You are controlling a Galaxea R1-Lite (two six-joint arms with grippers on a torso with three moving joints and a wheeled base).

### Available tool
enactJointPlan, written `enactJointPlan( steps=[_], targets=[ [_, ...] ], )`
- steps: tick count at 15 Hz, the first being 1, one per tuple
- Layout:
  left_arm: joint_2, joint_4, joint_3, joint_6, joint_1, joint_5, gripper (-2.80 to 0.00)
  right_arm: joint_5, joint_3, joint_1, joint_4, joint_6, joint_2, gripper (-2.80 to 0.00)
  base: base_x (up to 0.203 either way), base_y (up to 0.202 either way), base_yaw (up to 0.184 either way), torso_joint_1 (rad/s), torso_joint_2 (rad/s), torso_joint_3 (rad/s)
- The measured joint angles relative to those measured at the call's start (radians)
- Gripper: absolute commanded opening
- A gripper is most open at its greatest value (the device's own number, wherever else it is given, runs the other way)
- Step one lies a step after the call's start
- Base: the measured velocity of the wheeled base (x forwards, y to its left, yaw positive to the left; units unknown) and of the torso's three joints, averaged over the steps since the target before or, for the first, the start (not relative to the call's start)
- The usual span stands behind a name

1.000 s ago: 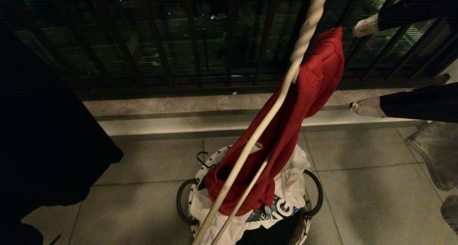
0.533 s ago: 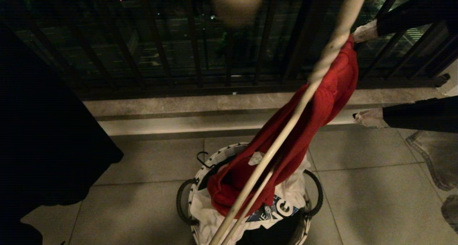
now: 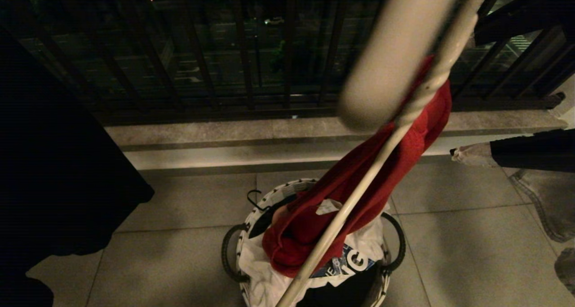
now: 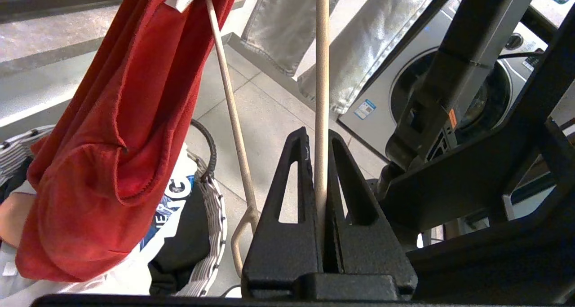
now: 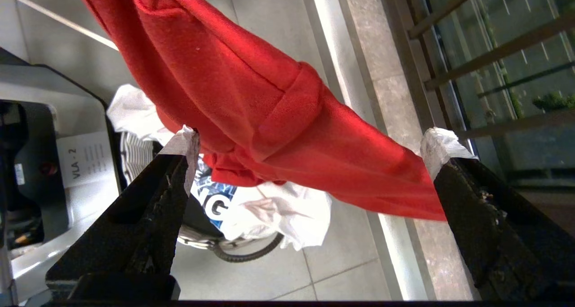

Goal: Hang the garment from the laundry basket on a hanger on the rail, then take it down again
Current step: Hang the clothes on the clothes rack

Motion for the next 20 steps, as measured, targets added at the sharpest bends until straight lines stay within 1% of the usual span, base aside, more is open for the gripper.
enactJointPlan(
  steps=[2,6,10,12,14,16,20],
  targets=[
    [-0.001,-0.005,0.0,0.001,-0.009,0.001,-2.8,0.012,0.0,0.003,0.0,-0.002,0.0,0.0,0.0,0.0,0.0,0.0,0.0,0.0],
    [-0.01,-0.009,-0.003,0.005,-0.016,0.001,-2.8,0.083,0.004,0.005,0.004,-0.017,0.001,0.0,0.0,0.0,0.0,0.0,0.0,0.0],
    [-0.018,-0.009,-0.001,0.005,-0.018,-0.008,-2.8,0.144,0.011,0.005,0.025,-0.051,0.002,0.0,0.0,0.0,0.0,0.0,0.0,0.0],
    [-0.022,-0.01,0.009,0.004,-0.019,-0.046,-2.8,0.148,0.013,0.005,0.028,-0.067,0.002,0.0,0.0,0.0,0.0,0.0,0.0,0.0],
    [-0.03,-0.01,0.02,0.01,-0.019,-0.067,-2.8,0.15,0.019,0.005,0.03,-0.071,0.002,0.0,0.0,0.0,0.0,0.0,0.0,0.0],
    [-0.037,-0.008,0.029,0.037,-0.027,-0.07,-2.8,0.149,0.023,0.006,0.03,-0.073,0.003,0.0,0.0,0.0,0.0,0.0,0.0,0.0],
    [-0.048,0.0,0.041,0.04,-0.031,-0.071,-2.8,0.148,0.025,0.006,0.051,-0.075,0.004,0.0,0.0,0.0,0.0,0.0,0.0,0.0]
  ],
)
